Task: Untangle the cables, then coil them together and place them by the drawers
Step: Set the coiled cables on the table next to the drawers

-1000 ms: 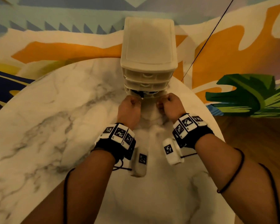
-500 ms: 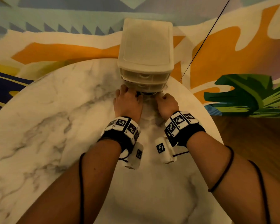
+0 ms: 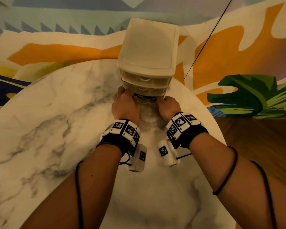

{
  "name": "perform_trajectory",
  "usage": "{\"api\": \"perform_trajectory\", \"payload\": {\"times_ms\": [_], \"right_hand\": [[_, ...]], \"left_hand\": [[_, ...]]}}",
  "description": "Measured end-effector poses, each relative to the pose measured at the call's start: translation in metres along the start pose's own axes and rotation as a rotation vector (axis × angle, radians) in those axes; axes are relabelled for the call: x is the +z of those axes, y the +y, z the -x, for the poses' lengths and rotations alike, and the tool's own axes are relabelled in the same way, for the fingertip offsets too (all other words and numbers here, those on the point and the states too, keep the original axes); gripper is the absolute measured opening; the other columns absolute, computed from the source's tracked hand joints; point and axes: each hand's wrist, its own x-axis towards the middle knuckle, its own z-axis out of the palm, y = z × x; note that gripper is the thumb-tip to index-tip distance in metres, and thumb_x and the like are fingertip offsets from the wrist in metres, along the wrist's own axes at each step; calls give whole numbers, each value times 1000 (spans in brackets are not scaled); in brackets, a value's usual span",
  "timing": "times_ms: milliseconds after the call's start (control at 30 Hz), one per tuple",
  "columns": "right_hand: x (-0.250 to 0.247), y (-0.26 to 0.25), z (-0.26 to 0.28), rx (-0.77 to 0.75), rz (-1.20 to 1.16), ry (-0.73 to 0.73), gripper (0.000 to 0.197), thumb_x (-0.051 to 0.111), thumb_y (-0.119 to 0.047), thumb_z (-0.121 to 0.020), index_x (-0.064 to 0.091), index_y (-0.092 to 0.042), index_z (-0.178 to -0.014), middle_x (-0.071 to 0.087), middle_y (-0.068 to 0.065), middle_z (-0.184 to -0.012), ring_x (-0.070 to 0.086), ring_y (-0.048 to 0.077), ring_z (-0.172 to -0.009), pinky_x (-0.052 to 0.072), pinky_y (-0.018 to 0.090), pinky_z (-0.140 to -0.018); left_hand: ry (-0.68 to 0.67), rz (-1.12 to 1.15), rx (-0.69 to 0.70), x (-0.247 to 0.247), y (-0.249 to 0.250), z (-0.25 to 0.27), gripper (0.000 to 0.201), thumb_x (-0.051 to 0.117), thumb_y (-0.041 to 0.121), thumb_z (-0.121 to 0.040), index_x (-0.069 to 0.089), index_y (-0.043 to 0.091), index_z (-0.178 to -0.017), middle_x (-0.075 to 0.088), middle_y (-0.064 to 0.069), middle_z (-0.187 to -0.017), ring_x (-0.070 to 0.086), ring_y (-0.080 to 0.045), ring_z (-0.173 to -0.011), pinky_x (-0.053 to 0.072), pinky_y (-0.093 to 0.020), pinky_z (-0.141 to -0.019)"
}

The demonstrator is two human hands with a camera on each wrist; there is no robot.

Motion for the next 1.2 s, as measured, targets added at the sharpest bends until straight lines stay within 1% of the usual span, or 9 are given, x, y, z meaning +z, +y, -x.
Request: {"api": "perform_trajectory", "payload": {"times_ms": [200,367,567,667,800,900,967,1067,1200], "right_hand": [[4,3,13,-179,-166,276,71,58,-66,-74,41,-15,-121,51,6,-123,52,26,-111,47,43,-92],[4,-10,2,-165,-25,299,60,51,-68,-79,44,-15,-106,60,7,-107,57,31,-98,49,44,-80],[2,-5,2,-158,-13,267,60,47,-68,-83,44,-15,-111,64,9,-100,61,34,-90,45,36,-69],[3,-5,2,-168,-27,260,59,46,-67,-83,43,-16,-111,61,5,-93,60,33,-89,40,33,-67],[3,-1,4,-191,-92,216,70,48,-72,-78,42,-16,-121,62,8,-114,60,29,-100,48,39,-79],[9,10,16,-264,-168,335,66,58,-67,-73,43,-23,-120,55,0,-118,54,21,-106,49,40,-87],[16,17,27,-378,-121,400,46,65,-55,-73,47,-21,-100,53,-1,-100,51,19,-92,47,36,-78],[23,25,30,-455,86,318,29,65,-42,-77,48,-19,-78,50,-2,-83,46,17,-77,36,28,-65],[18,27,15,-391,64,298,33,64,-42,-82,53,-15,-67,57,-1,-68,50,18,-65,38,31,-57]], "left_hand": [[14,39,92,-2,-2,1,12,52,11,-88,61,9,-96,52,-11,-107,52,-33,-97,40,-36,-66],[28,81,118,6,-3,5,10,58,13,-85,63,6,-89,56,-12,-104,55,-34,-93,42,-35,-68],[66,46,13,2,-2,2,13,57,14,-86,57,10,-98,56,-9,-101,55,-31,-92,35,-33,-64],[55,-90,146,2,-6,7,13,56,15,-85,62,7,-94,53,-13,-106,51,-34,-98,41,-37,-64],[50,-200,300,3,-22,13,25,50,25,-87,67,7,-87,55,-13,-102,50,-36,-95,47,-44,-74],[64,-147,215,1,-19,9,20,56,21,-84,70,7,-85,55,-13,-98,48,-36,-96,45,-44,-78],[95,-98,105,-2,-13,5,15,61,20,-80,70,8,-85,53,-14,-100,47,-37,-100,43,-44,-81],[122,40,-65,-2,-9,1,25,66,17,-75,58,6,-96,48,-15,-111,45,-36,-105,40,-41,-83],[68,304,-232,-4,-7,-4,38,66,16,-76,47,7,-108,47,-15,-115,50,-34,-101,39,-32,-76]]}}
